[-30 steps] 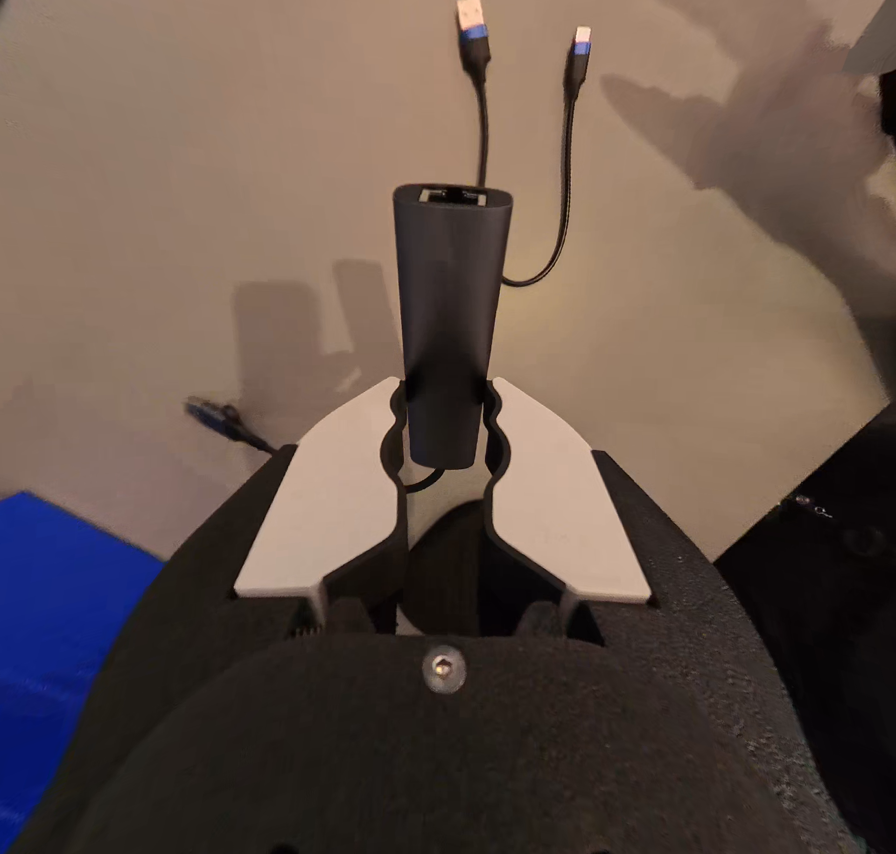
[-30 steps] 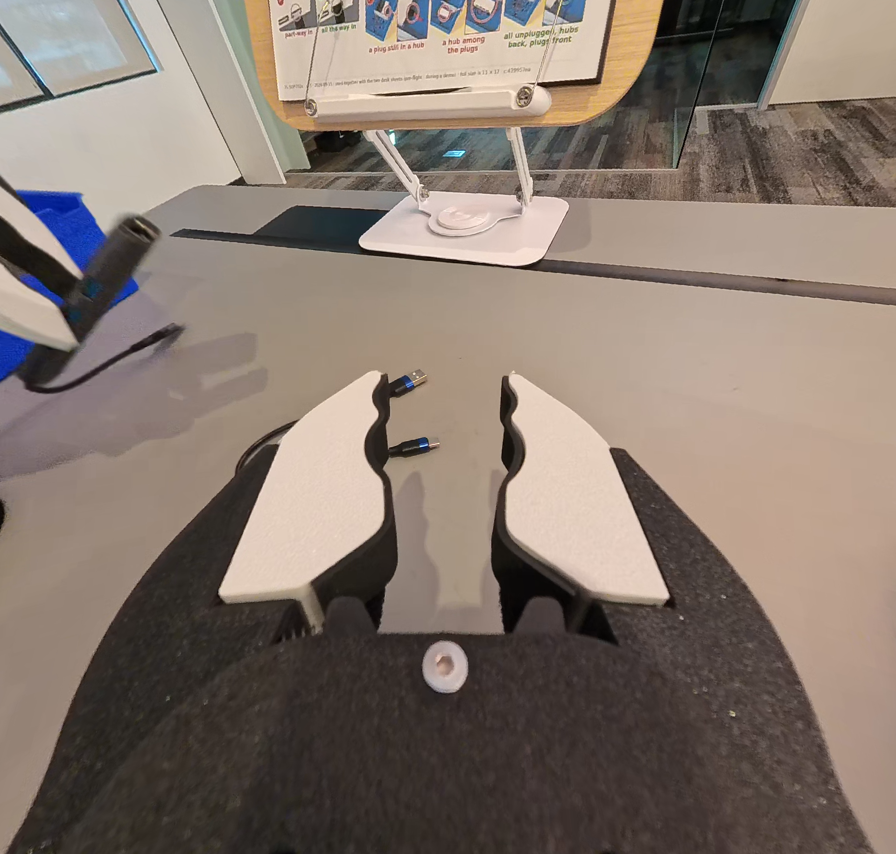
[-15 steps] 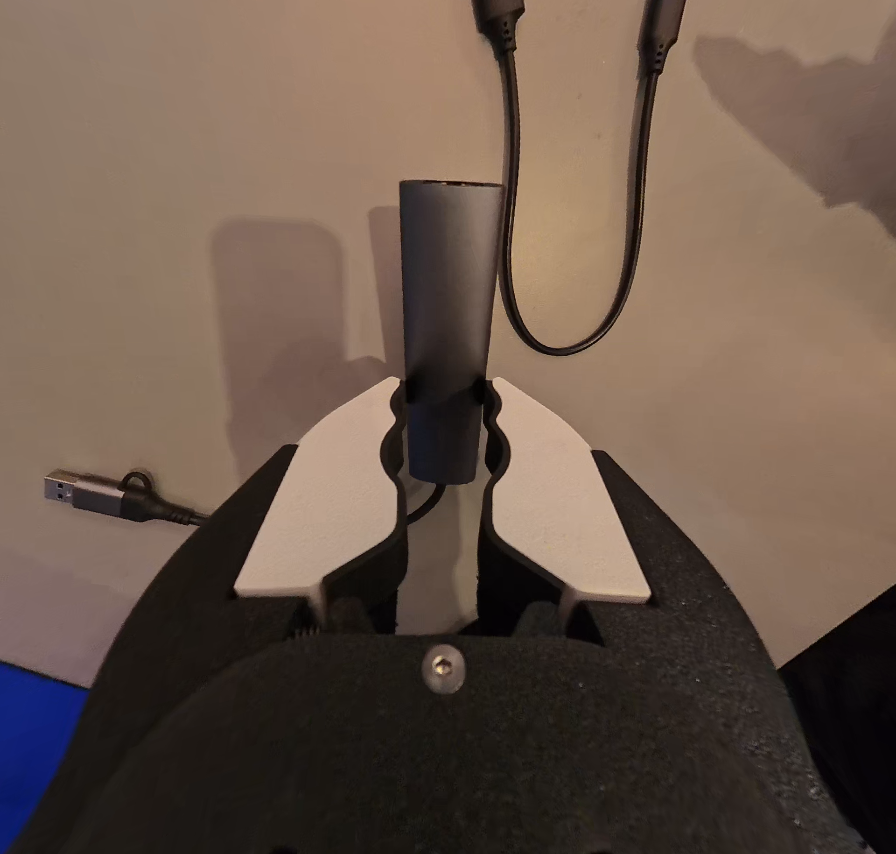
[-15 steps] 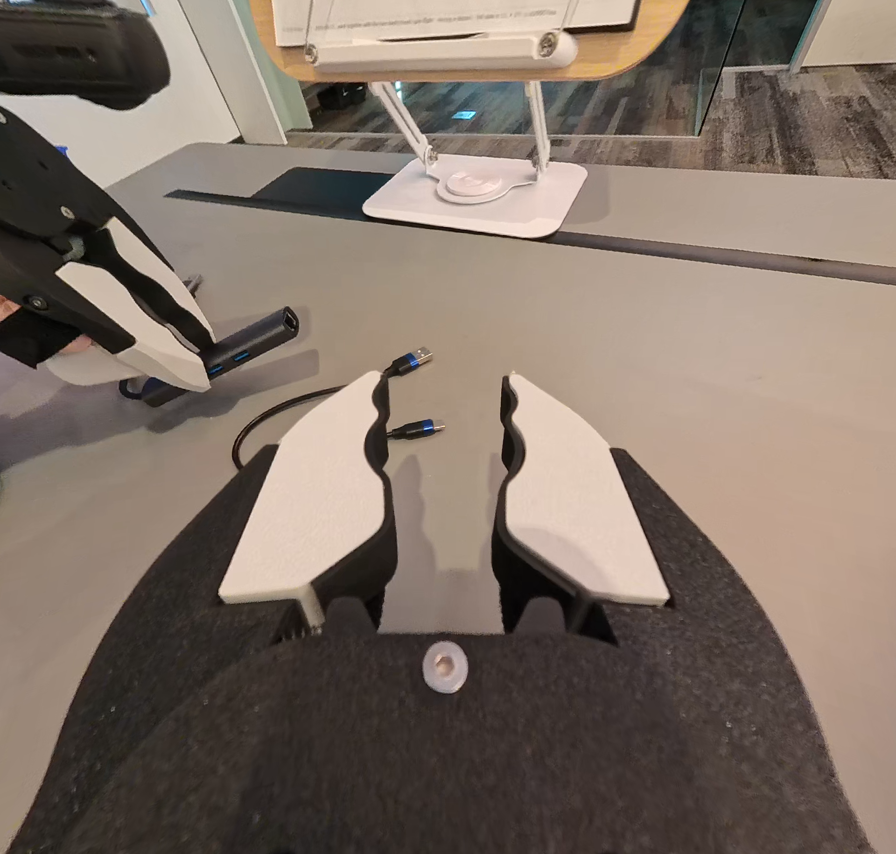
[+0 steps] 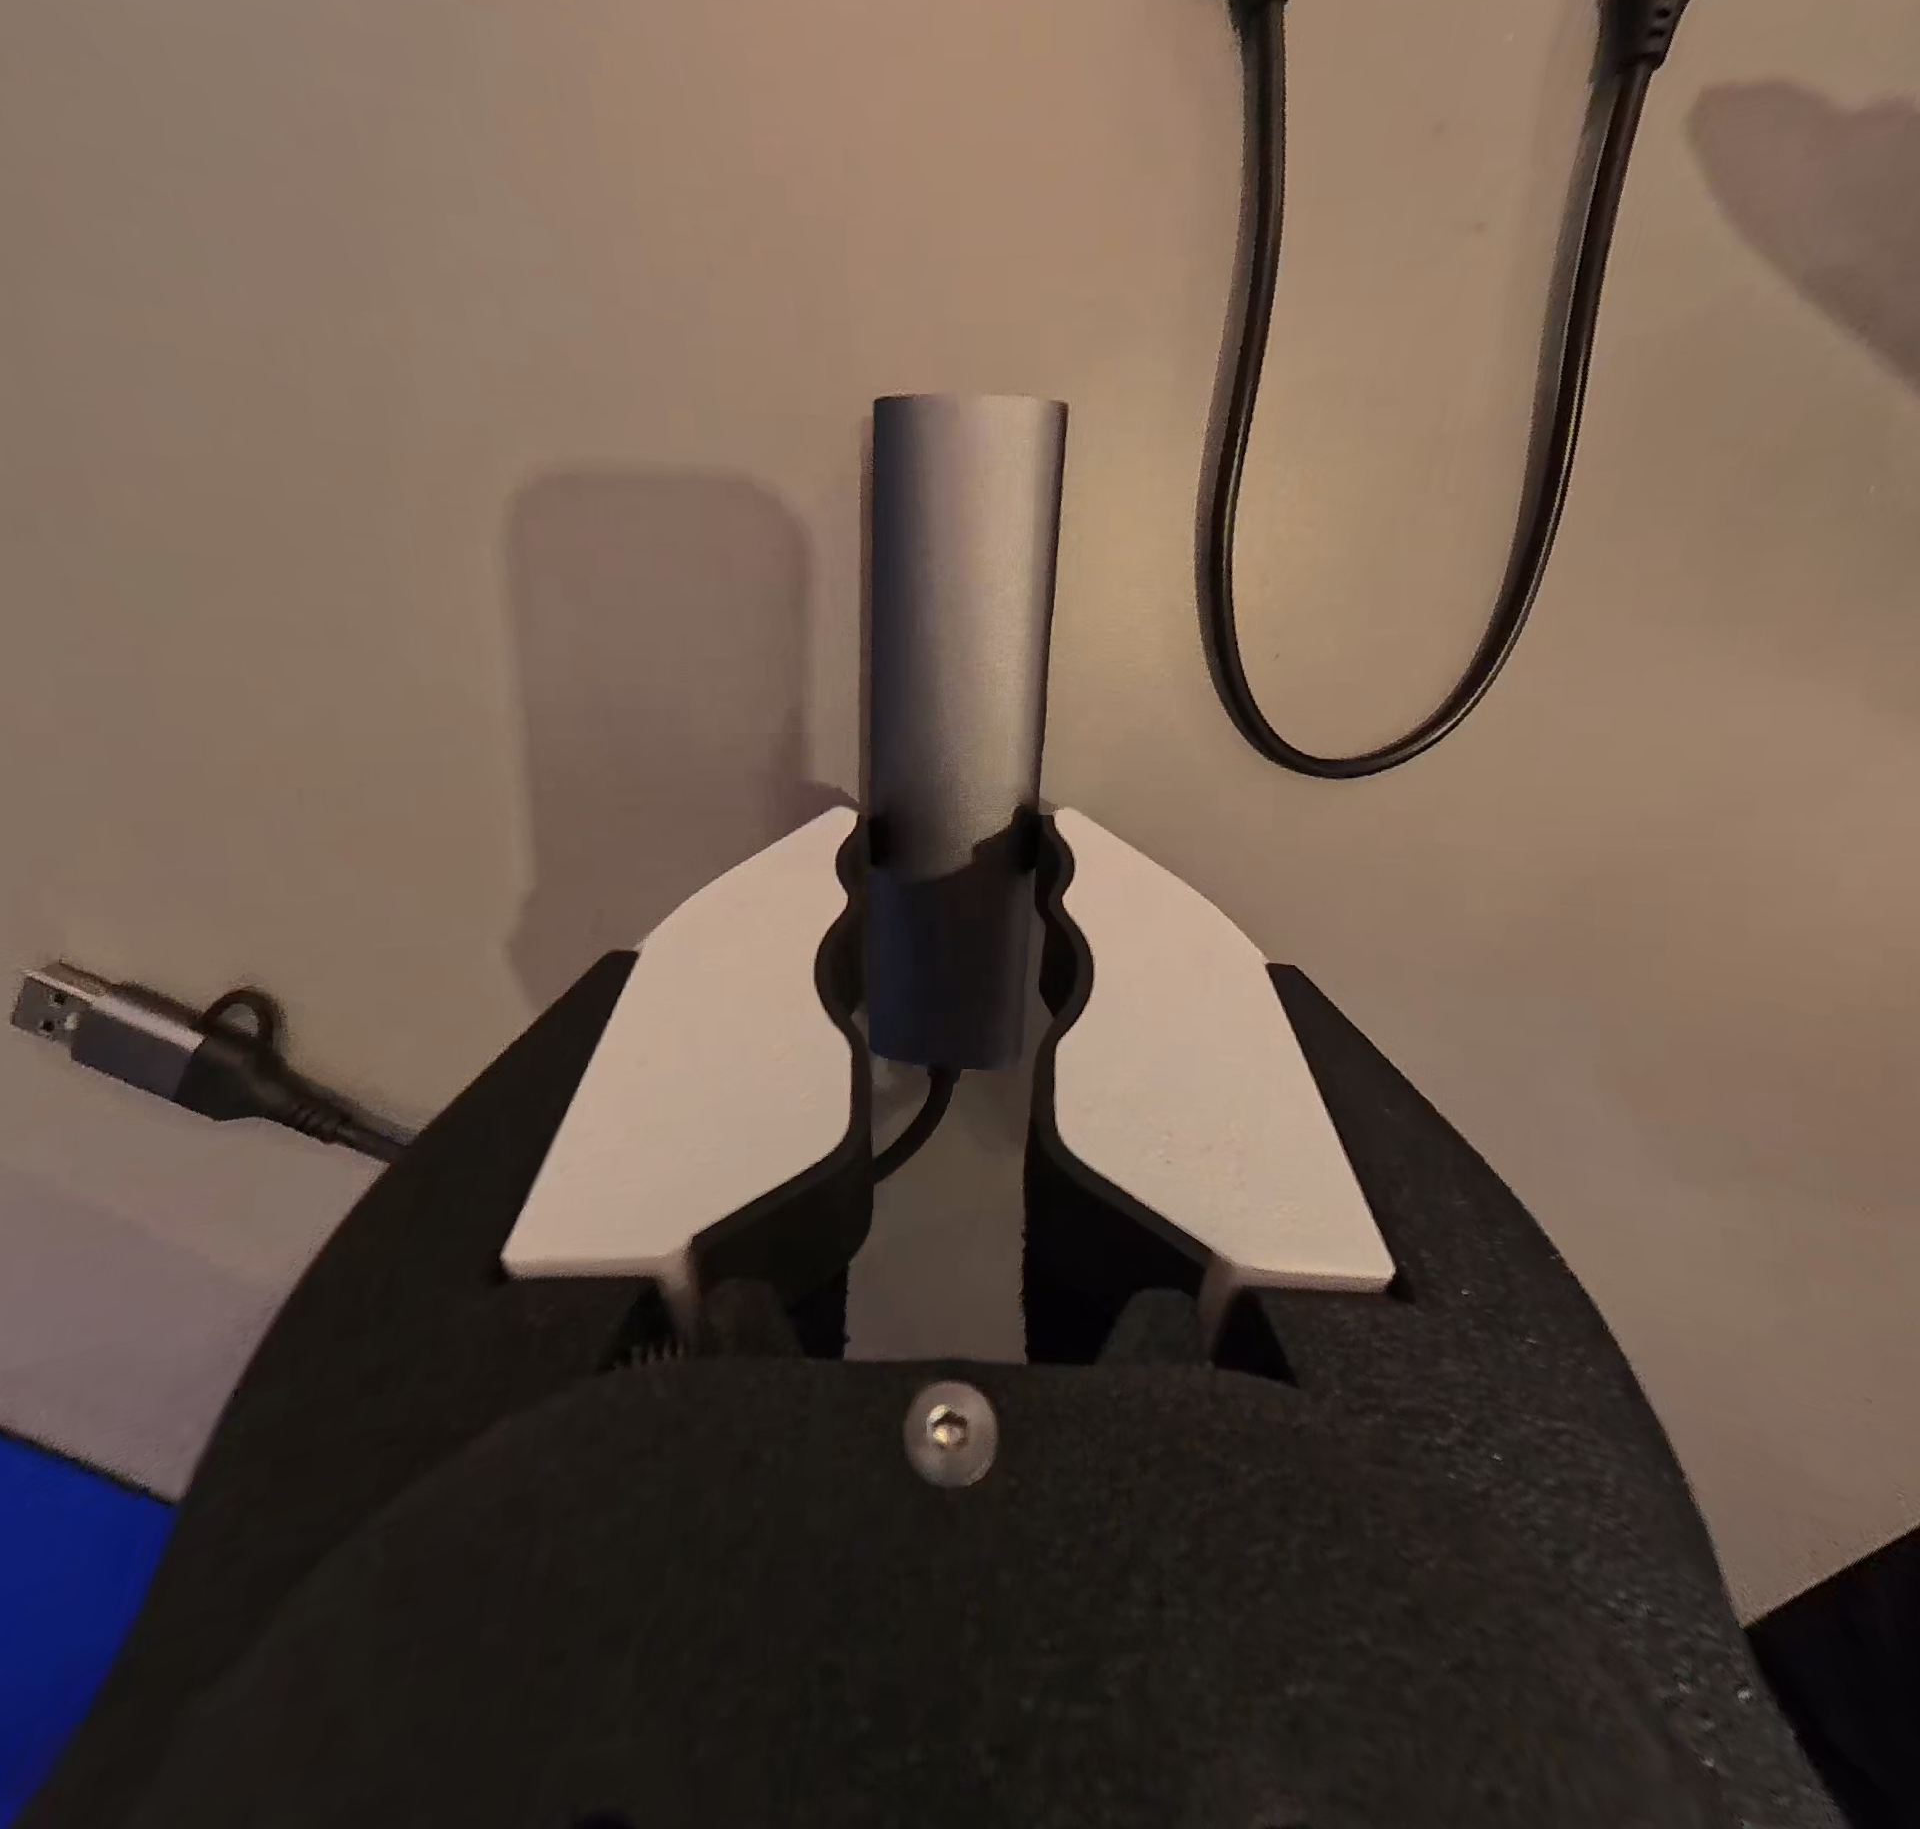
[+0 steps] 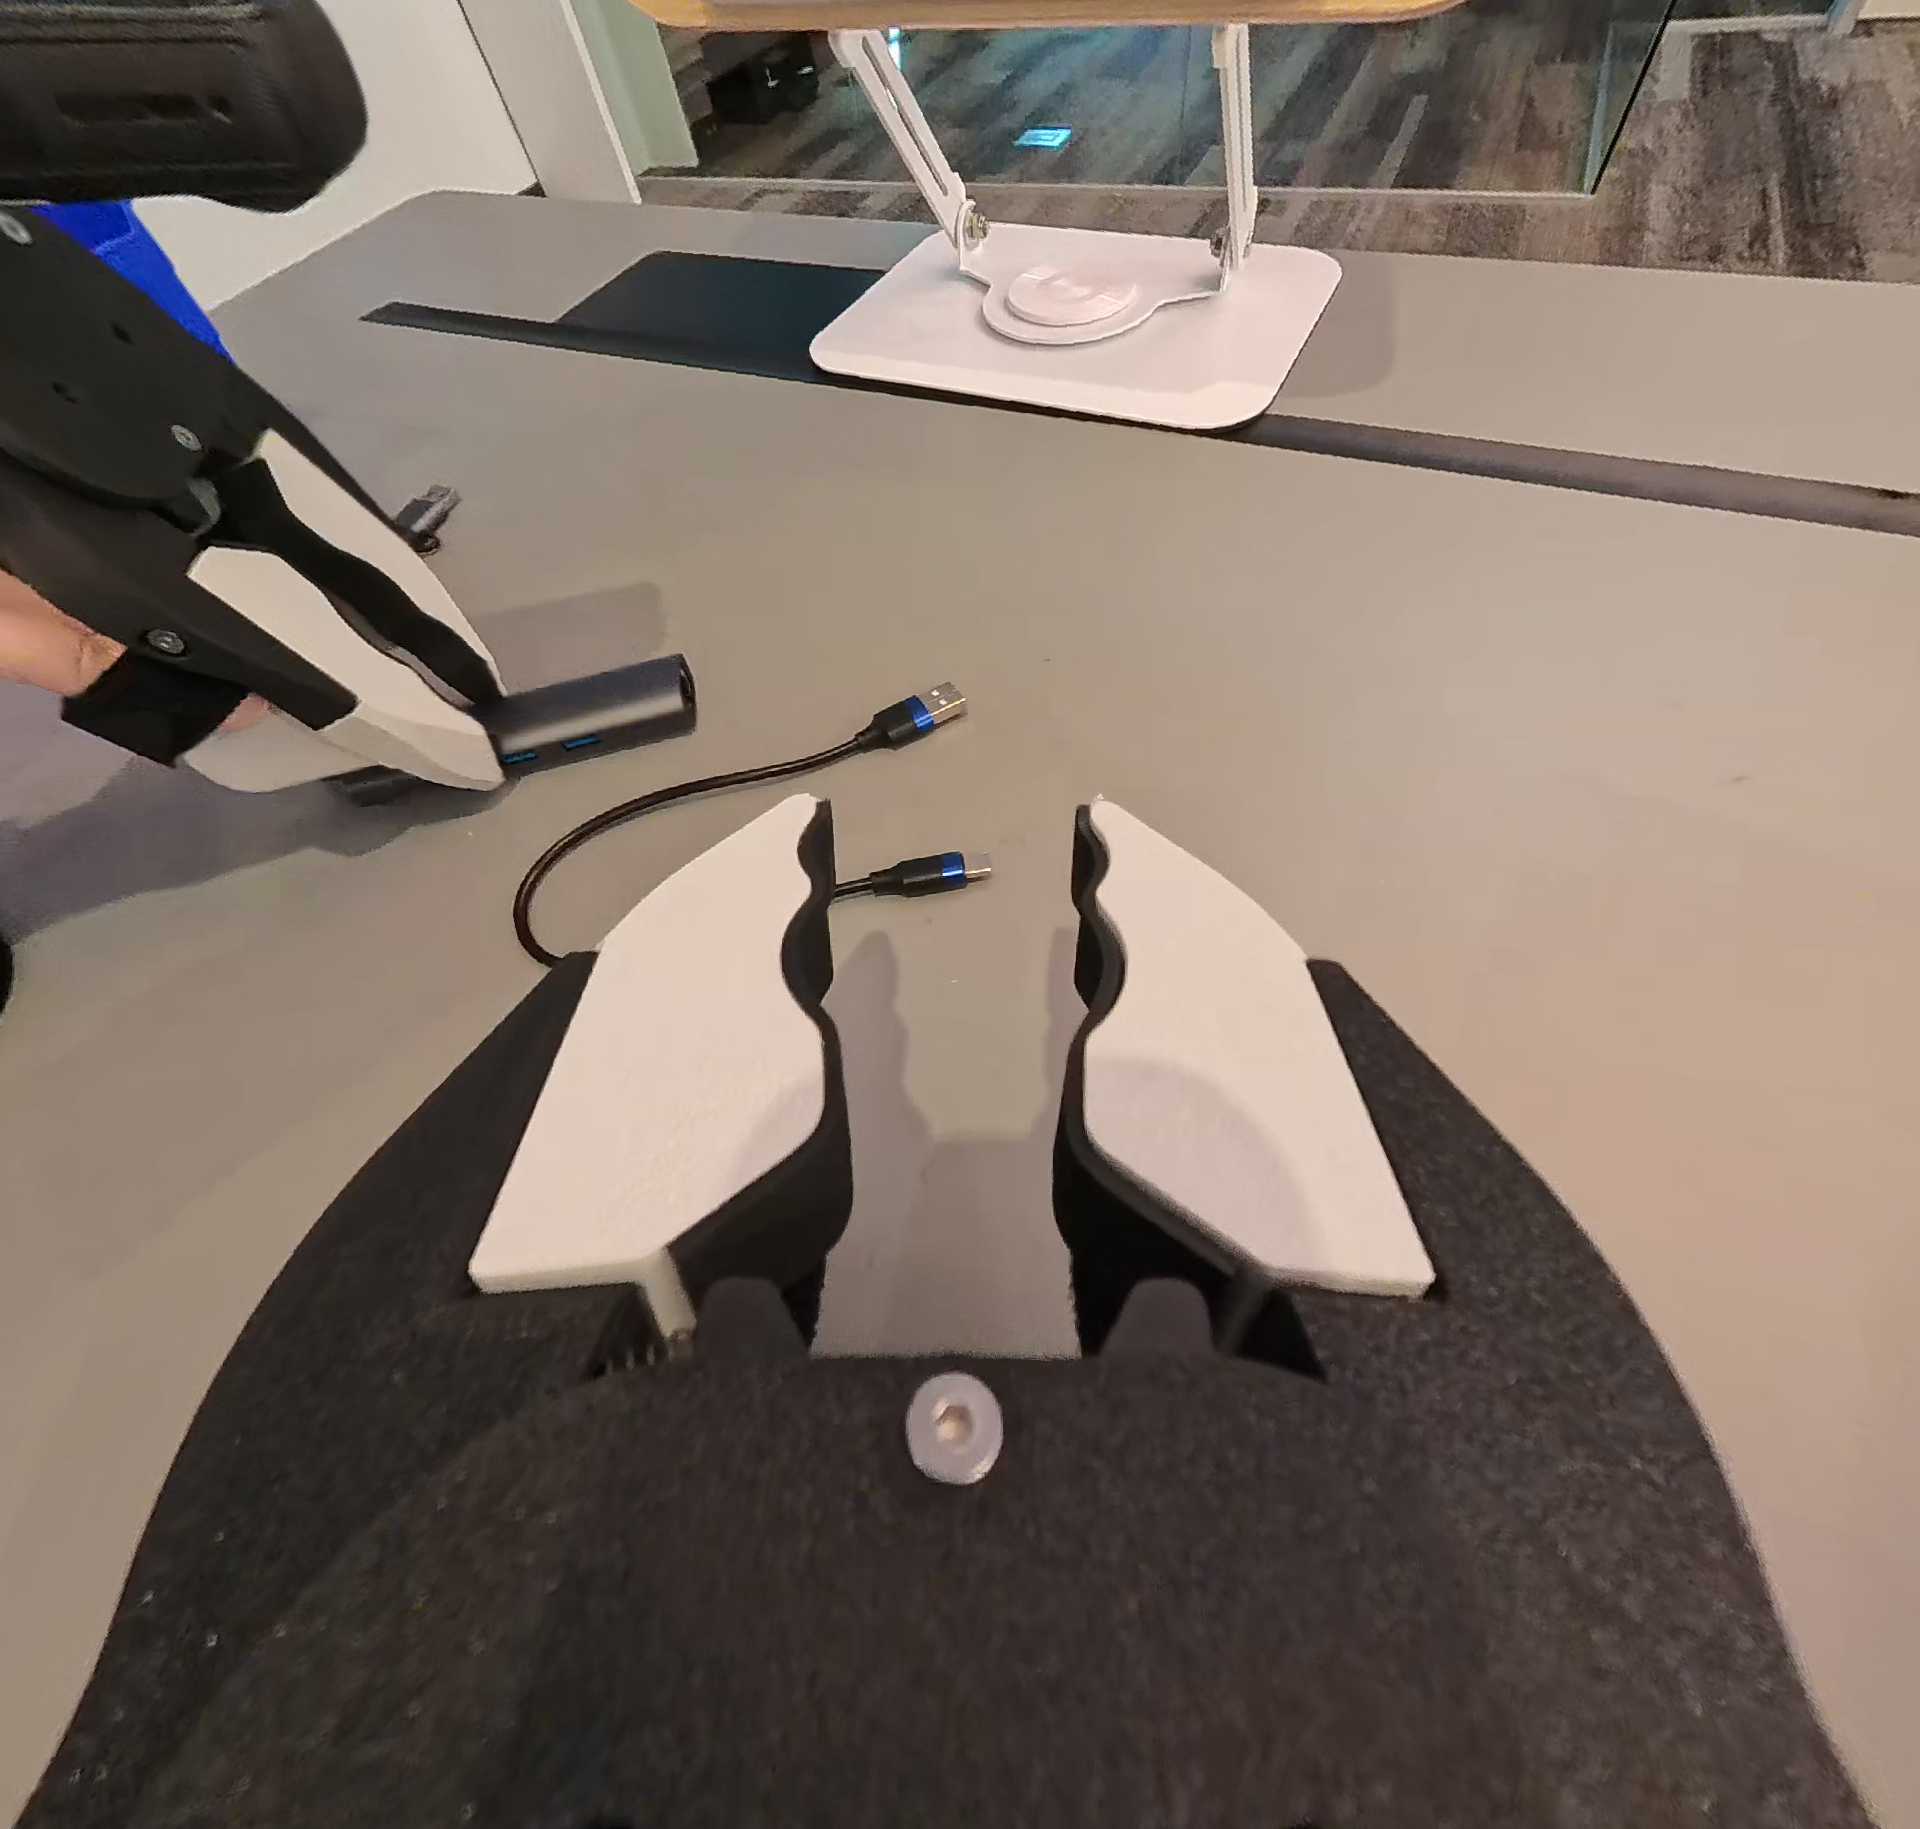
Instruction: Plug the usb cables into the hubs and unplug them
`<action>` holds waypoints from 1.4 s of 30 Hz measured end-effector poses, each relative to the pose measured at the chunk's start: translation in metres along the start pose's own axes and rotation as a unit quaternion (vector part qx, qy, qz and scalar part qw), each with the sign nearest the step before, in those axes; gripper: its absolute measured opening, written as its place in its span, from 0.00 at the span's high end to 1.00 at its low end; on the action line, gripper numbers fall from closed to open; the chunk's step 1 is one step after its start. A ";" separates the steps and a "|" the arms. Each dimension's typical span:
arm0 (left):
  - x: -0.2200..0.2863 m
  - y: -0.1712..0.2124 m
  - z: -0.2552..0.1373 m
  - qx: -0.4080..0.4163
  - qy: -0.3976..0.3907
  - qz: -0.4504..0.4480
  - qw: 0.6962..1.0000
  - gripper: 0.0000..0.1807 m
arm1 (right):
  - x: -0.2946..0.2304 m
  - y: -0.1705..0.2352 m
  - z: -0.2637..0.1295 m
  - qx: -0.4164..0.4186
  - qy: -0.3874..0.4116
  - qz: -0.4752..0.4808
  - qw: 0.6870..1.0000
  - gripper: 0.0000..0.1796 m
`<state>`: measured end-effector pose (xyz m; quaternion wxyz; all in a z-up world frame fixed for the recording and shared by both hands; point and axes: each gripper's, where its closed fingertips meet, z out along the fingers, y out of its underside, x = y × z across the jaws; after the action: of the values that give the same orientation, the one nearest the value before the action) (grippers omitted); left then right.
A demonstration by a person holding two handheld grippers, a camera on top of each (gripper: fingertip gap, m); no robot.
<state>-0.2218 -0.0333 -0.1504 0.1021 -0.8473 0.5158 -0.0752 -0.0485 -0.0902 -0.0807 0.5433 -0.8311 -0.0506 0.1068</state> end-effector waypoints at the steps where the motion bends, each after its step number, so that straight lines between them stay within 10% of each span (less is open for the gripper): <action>1: 0.000 -0.002 0.000 0.011 0.001 -0.006 1.000 0.83 | 0.001 0.000 0.000 0.000 0.001 0.002 1.000 0.76; 10: 0.019 -0.051 -0.027 0.094 0.020 -0.007 0.995 0.78 | 0.012 -0.002 -0.006 0.007 0.011 0.033 0.999 0.76; 22: 0.044 -0.104 0.030 0.039 -0.071 0.036 0.996 0.79 | 0.018 -0.003 -0.009 0.018 0.012 0.046 0.999 0.76; 26: 0.062 -0.106 0.034 0.062 -0.018 0.022 0.998 0.99 | 0.019 -0.004 -0.010 0.020 0.010 0.051 0.998 0.76; 31: 0.061 -0.101 0.032 0.076 0.006 0.020 0.997 0.99 | 0.018 -0.004 -0.011 0.022 0.004 0.057 0.998 0.76; 42: 0.076 -0.091 -0.050 0.278 0.060 0.025 0.958 0.99 | -0.020 -0.020 -0.009 0.057 -0.078 0.026 0.995 0.76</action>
<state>-0.1208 -0.0652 -0.0773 0.3045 -0.7662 0.5003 -0.2643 -0.0652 -0.0946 -0.0567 0.5816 -0.7888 -0.0645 0.1881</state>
